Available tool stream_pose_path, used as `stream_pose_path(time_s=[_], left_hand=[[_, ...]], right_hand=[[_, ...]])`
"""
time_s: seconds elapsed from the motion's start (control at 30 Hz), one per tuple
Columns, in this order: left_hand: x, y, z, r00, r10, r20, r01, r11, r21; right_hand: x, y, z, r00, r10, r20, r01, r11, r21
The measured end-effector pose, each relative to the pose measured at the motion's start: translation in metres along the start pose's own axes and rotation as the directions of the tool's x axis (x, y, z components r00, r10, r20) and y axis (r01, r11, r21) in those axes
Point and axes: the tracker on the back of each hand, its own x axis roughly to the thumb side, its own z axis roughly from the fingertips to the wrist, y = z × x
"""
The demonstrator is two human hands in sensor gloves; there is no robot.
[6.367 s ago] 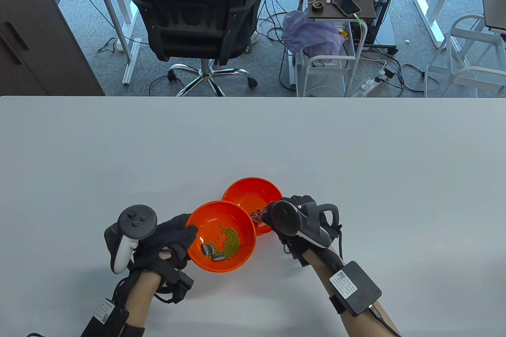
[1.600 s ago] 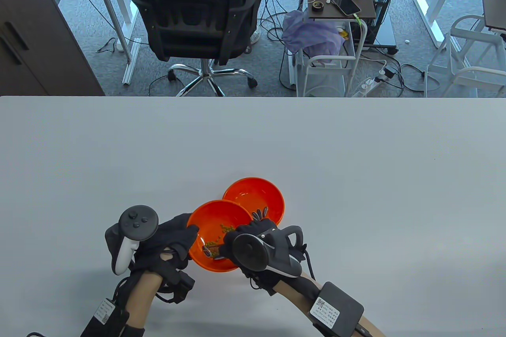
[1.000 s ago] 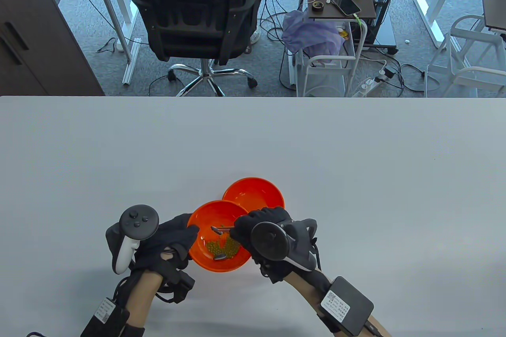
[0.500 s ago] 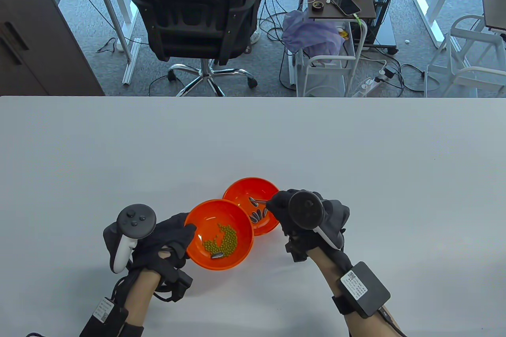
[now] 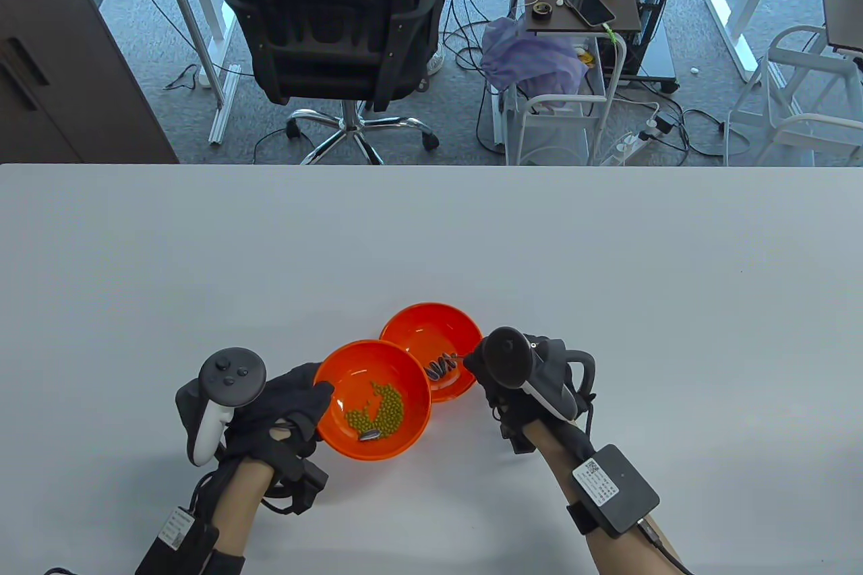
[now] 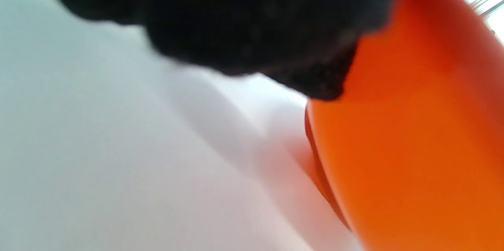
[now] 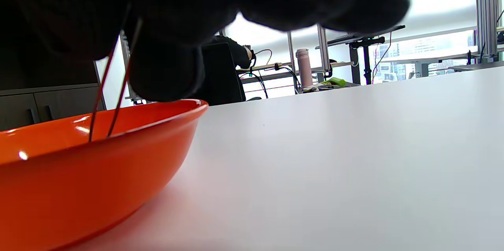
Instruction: Pick sunflower seeds with tweezers into bowl
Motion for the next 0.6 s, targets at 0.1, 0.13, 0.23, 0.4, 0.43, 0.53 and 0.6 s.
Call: stream_pose_path(time_s=[0.1,0.13,0.23,0.4,0.43,0.53,0.6], left_hand=[[0.000,0.000,0.000,1.000,0.002,0.001,-0.002,1.000,0.000],[0.000,0.000,0.000,1.000,0.001,0.001,-0.001,1.000,0.001],[0.000,0.000,0.000,1.000,0.002,0.001,-0.002,1.000,0.001],[0.000,0.000,0.000,1.000,0.002,0.001,-0.002,1.000,0.001],[0.000,0.001,0.000,1.000,0.003,0.002,-0.003,1.000,0.001],[0.000,0.001,0.000,1.000,0.003,0.003,-0.003,1.000,0.002],[0.000,0.000,0.000,1.000,0.003,0.006,-0.003,1.000,0.001]], right_hand=[[0.001,0.002,0.000,1.000,0.025,0.008,-0.025,1.000,0.010],[0.001,0.002,0.000,0.999,0.032,0.008,-0.032,0.999,0.009],[0.002,0.002,0.000,0.999,0.046,0.004,-0.046,0.999,0.025],[0.001,-0.005,0.000,0.999,0.042,-0.019,-0.042,0.999,-0.003],[0.001,-0.008,0.000,1.000,0.023,-0.022,-0.023,1.000,-0.015],[0.002,-0.021,0.002,0.997,-0.071,0.001,0.071,0.996,-0.053],[0.005,-0.028,0.003,0.991,-0.130,0.032,0.131,0.990,-0.054]])
